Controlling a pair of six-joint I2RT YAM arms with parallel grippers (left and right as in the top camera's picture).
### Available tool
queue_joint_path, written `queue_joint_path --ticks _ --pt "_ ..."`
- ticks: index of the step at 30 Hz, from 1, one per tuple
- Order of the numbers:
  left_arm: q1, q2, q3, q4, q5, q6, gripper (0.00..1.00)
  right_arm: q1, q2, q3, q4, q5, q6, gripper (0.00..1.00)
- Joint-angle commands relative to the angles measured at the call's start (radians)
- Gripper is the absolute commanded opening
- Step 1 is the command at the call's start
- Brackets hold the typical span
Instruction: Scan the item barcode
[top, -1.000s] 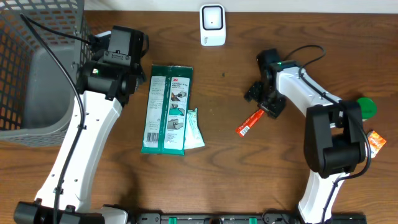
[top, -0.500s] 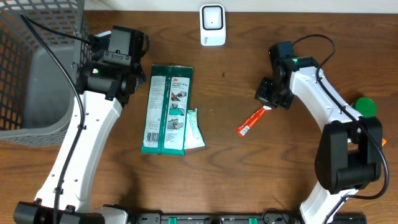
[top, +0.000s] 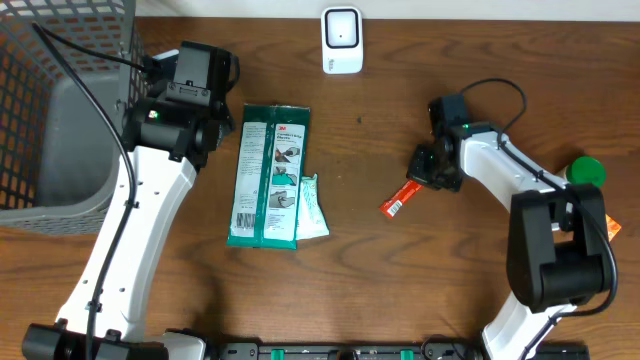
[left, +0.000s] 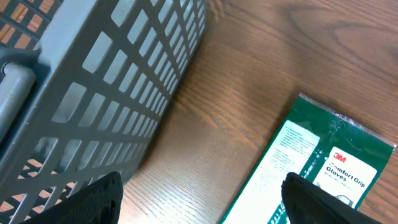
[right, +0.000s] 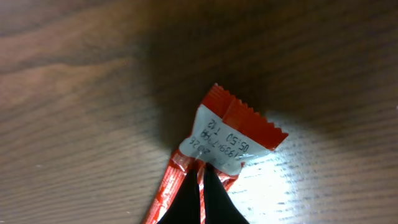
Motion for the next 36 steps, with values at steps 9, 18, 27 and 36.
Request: queue_joint_path --ticks 9,18,27,36 --pt "0.002 0.004 -0.005 -0.003 -0.014 0.013 0.82 0.002 -0.121 0.091 -0.106 -0.119 -0.013 0.06" --pt "0.002 0.004 -0.005 -0.003 -0.013 0.013 0.82 0.072 -0.148 0.042 -0.229 -0.143 0.132 0.01" --pt "0.002 0.004 -0.005 -0.003 -0.014 0.013 0.82 0.209 -0.148 -0.129 -0.184 -0.065 0.4 0.02" --pt "0.002 0.004 -0.005 -0.003 -0.013 0.013 0.82 0.257 -0.148 -0.177 -0.074 0.034 0.486 0.02"
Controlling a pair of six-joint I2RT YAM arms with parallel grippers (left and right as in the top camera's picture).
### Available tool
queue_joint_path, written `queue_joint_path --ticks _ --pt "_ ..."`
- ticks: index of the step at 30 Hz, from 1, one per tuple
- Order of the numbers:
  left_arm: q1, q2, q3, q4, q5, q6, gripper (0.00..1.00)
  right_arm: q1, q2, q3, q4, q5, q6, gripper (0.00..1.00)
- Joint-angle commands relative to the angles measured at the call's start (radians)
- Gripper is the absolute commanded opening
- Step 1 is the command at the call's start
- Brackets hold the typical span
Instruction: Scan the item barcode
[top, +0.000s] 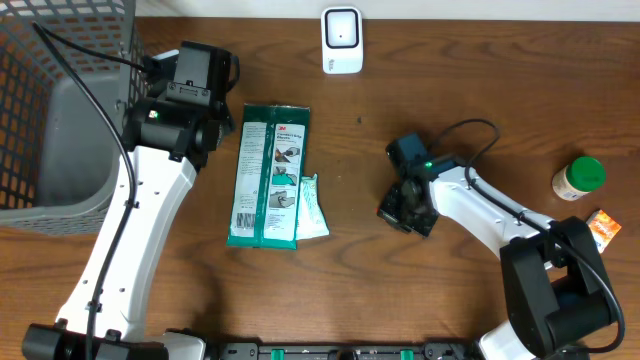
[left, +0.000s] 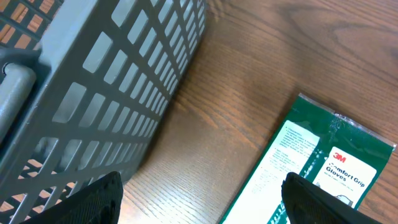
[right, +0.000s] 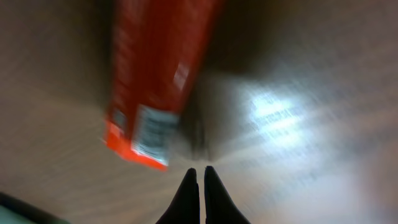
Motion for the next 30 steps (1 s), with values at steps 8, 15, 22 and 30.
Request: queue_joint_path --ticks 8,15,22,30 --pt "0.002 0.004 -0.005 -0.003 -0.013 0.013 0.82 0.064 0.007 -0.09 0.262 0.129 0.173 0.02" --pt "0.002 0.004 -0.005 -0.003 -0.013 0.013 0.82 0.098 0.007 -0.098 0.404 0.147 0.172 0.01" --pt "0.002 0.004 -0.005 -0.003 -0.014 0.013 0.82 0.093 0.006 -0.097 0.435 0.276 0.153 0.01" --pt "0.002 0.004 -0.005 -0.003 -0.013 0.013 0.82 0.043 0.002 -0.092 0.538 0.244 -0.052 0.01"
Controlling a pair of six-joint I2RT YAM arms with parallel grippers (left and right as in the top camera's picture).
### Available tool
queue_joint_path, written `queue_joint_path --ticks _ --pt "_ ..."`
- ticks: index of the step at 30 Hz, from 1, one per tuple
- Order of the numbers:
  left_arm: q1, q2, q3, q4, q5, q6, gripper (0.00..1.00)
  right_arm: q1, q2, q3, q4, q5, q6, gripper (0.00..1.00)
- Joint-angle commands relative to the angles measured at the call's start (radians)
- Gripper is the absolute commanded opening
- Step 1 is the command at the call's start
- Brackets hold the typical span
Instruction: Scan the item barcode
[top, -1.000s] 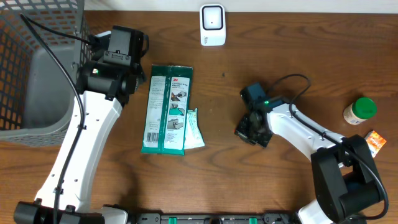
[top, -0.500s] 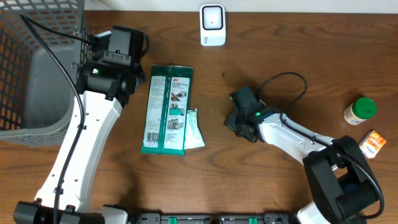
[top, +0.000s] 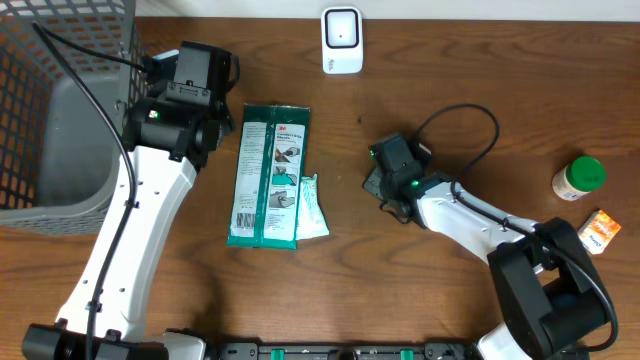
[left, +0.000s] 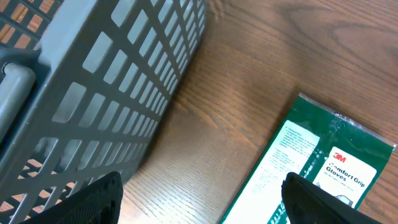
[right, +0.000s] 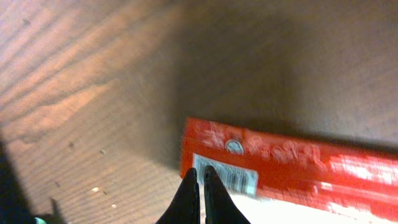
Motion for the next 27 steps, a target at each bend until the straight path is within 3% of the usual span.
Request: queue_joint_path --ticks 1,5,6,7,10,11,17,20,27 --pt "0.002 0.004 -0.005 -0.003 -0.013 0.013 0.82 -0.037 -0.003 0.005 0.038 -0.023 -0.152 0.01" --pt "0.002 0.004 -0.005 -0.003 -0.014 0.013 0.82 -0.085 -0.059 0.035 0.04 -0.157 -0.371 0.02" --pt "0.002 0.004 -0.005 -0.003 -0.013 0.013 0.82 -0.101 -0.084 0.042 0.038 -0.222 -0.472 0.1" --pt "0.002 0.004 -0.005 -0.003 -0.013 0.013 0.82 -0.114 -0.108 0.045 0.035 -0.275 -0.557 0.24" --pt "0.002 0.004 -0.005 -0.003 -0.013 0.013 0.82 -0.156 -0.202 0.045 -0.024 -0.362 -0.763 0.47" --pt "0.002 0.004 -0.005 -0.003 -0.013 0.013 0.82 -0.174 -0.24 0.045 -0.067 -0.361 -0.817 0.5" --pt "0.002 0.004 -0.005 -0.003 -0.013 0.013 0.82 -0.31 -0.367 0.045 -0.344 -0.361 -1.164 0.5" --pt "0.002 0.004 -0.005 -0.003 -0.013 0.013 0.82 -0.375 -0.359 0.04 -0.44 -0.362 -1.275 0.37" --pt "0.002 0.004 -0.005 -0.003 -0.014 0.013 0.82 -0.407 -0.286 0.033 -0.468 -0.361 -1.38 0.34"
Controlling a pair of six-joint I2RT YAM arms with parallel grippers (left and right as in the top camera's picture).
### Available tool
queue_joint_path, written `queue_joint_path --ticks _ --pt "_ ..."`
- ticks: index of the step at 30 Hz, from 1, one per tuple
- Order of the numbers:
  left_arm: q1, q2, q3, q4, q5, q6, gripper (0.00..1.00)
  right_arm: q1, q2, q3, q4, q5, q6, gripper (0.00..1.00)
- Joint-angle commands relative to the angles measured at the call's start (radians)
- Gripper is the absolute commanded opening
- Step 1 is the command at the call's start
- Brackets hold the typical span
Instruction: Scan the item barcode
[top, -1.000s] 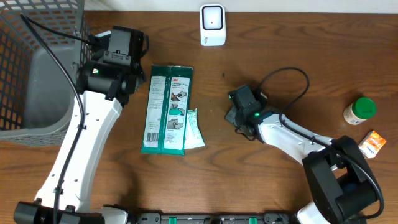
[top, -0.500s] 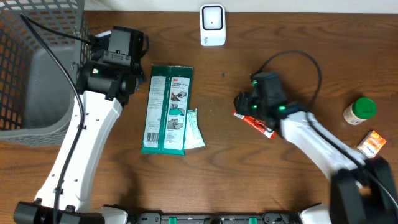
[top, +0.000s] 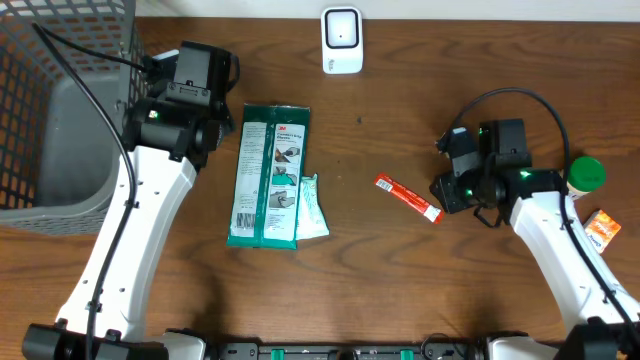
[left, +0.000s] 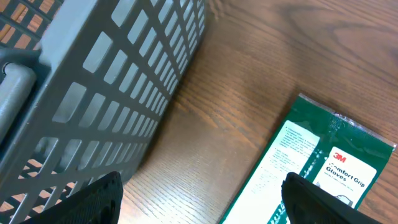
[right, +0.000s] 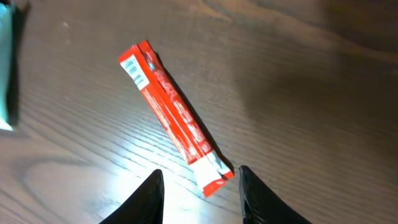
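Observation:
A thin red stick packet (top: 408, 198) lies flat on the wooden table, slanting from upper left to lower right. In the right wrist view its barcode (right: 132, 65) faces up at the far end of the packet (right: 174, 112). My right gripper (right: 200, 174) is open, and the packet's white near end lies between its fingertips, touching neither. From overhead the right gripper (top: 447, 190) sits just right of the packet. The white scanner (top: 341, 40) stands at the table's back edge. My left gripper (left: 202, 183) is open and empty between the basket and the glove pack.
A grey mesh basket (top: 50, 110) fills the far left. A green 3M glove pack (top: 270, 175) lies mid-left with a small white sachet (top: 312, 208) beside it. A green-capped bottle (top: 582, 174) and a small orange box (top: 601, 228) sit at the right edge.
My right gripper was shut low over the packet near the table's middle. It is now open and further right, with the packet lying free, barcode up. The left arm is unchanged.
My right gripper was shut at the end of the red packet, which slanted up to the right. It then stayed shut over the packet, further left each time. Now the gripper is open and the packet slants the other way, showing its barcode. The left arm never moved.

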Motion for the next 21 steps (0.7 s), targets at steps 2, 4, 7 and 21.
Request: queue_joint_path --ticks 2,4,7,21 --pt "0.002 0.004 -0.005 -0.003 -0.013 0.013 0.82 -0.003 0.069 -0.004 -0.005 -0.016 -0.156 0.33" --pt "0.002 0.004 -0.005 -0.003 -0.013 0.013 0.82 -0.003 0.118 -0.004 -0.012 -0.015 -0.195 0.32" --pt "0.002 0.004 -0.005 -0.003 -0.013 0.013 0.82 -0.003 0.181 -0.004 -0.014 -0.015 -0.21 0.29" --pt "0.002 0.004 -0.005 -0.003 -0.013 0.013 0.82 -0.003 0.371 -0.004 0.016 -0.016 -0.254 0.25"
